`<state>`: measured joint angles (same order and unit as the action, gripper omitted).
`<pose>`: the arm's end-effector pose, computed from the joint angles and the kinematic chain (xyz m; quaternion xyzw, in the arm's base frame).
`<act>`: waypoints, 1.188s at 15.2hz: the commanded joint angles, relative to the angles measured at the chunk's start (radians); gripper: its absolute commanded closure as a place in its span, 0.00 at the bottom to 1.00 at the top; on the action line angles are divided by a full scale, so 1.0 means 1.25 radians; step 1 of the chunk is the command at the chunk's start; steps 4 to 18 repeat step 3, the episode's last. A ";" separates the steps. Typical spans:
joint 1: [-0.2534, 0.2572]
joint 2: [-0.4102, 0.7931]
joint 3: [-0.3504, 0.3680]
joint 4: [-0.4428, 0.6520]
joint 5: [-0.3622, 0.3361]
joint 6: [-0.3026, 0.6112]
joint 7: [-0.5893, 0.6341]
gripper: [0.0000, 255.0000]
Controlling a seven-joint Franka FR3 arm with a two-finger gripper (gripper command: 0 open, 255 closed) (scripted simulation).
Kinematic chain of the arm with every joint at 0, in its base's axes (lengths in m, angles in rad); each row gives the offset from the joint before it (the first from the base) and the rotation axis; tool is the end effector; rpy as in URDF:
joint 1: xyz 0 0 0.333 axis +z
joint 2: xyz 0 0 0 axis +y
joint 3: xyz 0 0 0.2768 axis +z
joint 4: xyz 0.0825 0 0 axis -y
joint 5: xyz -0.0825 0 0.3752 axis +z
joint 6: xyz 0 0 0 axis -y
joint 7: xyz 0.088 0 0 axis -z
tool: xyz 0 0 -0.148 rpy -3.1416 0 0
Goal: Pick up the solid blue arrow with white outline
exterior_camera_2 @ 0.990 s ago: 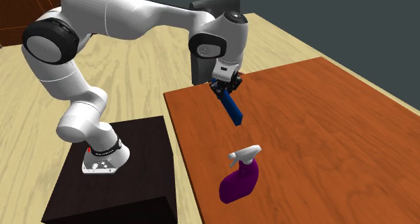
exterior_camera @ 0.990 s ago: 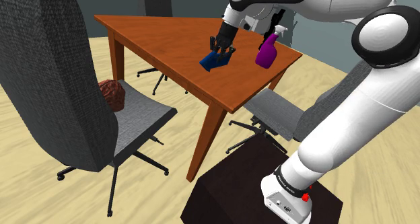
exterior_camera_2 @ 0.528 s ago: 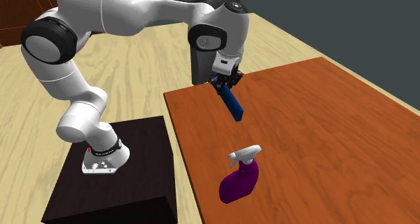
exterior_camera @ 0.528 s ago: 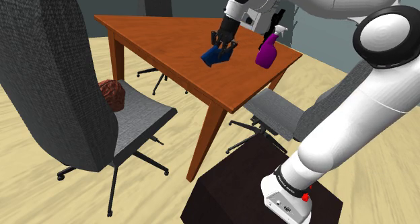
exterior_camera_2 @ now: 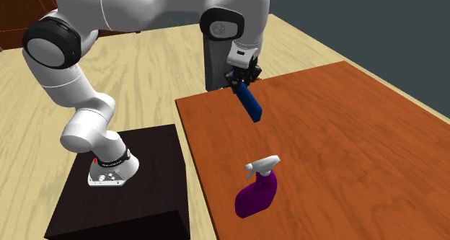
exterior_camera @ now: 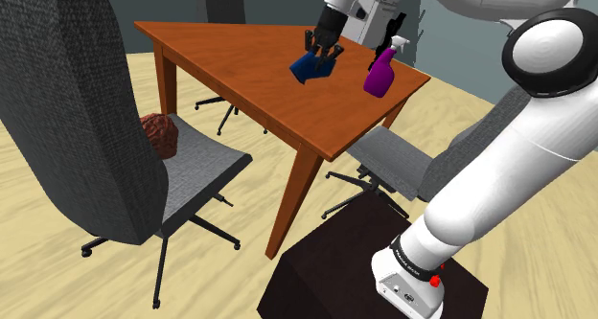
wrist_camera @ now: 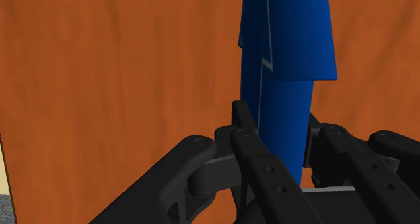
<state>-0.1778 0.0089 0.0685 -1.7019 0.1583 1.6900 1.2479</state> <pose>0.5522 -0.0390 0.4903 -0.7695 0.6336 0.0512 0.0607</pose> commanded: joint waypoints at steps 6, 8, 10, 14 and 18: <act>0.000 0.005 0.000 0.031 -0.001 -0.025 0.004 1.00; 0.000 0.005 0.000 0.031 -0.001 -0.025 0.004 1.00; 0.000 0.005 0.000 0.031 -0.001 -0.025 0.004 1.00; 0.000 0.005 0.000 0.031 -0.001 -0.025 0.004 1.00; 0.000 0.005 0.000 0.031 -0.001 -0.025 0.004 1.00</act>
